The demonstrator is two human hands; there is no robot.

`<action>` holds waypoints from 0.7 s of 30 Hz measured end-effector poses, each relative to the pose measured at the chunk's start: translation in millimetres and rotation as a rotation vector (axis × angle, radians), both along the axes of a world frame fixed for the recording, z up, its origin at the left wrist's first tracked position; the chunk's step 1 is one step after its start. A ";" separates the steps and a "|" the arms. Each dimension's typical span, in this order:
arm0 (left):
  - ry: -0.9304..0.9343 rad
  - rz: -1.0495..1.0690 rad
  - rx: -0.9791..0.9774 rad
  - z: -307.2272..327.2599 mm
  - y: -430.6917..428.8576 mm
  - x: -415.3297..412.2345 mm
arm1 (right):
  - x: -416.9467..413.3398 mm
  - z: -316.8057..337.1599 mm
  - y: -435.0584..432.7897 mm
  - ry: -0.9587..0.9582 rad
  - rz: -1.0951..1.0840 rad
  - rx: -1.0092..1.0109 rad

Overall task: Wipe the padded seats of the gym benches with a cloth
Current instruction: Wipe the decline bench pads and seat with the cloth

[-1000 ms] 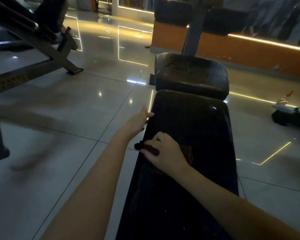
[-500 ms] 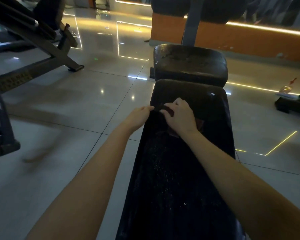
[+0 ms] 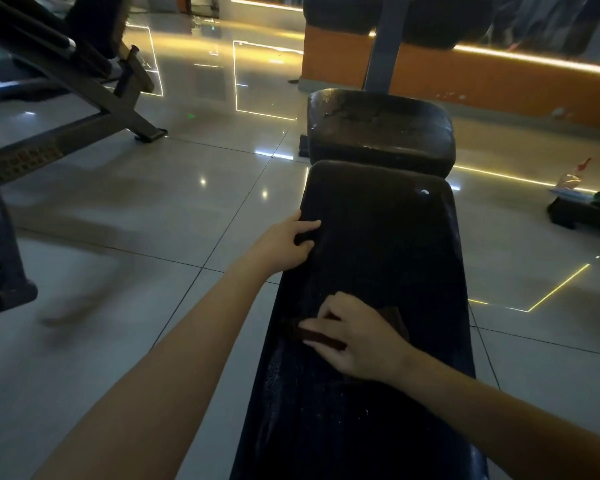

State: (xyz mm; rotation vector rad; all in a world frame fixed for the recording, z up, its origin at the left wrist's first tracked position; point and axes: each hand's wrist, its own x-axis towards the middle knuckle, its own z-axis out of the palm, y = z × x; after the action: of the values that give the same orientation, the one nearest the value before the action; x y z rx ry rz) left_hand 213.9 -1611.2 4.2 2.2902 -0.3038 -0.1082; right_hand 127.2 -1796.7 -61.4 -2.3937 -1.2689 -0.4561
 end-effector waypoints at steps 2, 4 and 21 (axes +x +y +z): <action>-0.010 0.009 -0.005 -0.4 1.0 1.6 | 28.8 9.4 -5.2 -0.073 -0.127 0.042; -0.006 0.019 -0.015 -1.8 1.0 -0.5 | 61.8 22.8 -12.5 -0.124 -0.419 0.156; 0.034 -0.021 0.145 17.1 -1.9 -2.8 | 32.7 14.2 -11.9 -0.057 -0.087 -0.033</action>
State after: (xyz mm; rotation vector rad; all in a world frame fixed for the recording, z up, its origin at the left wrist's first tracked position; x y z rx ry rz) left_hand 211.1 -1613.1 21.4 2.4266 -0.3114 -0.1850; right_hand 159.8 -1808.6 -47.3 -2.4875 -1.2082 -0.5361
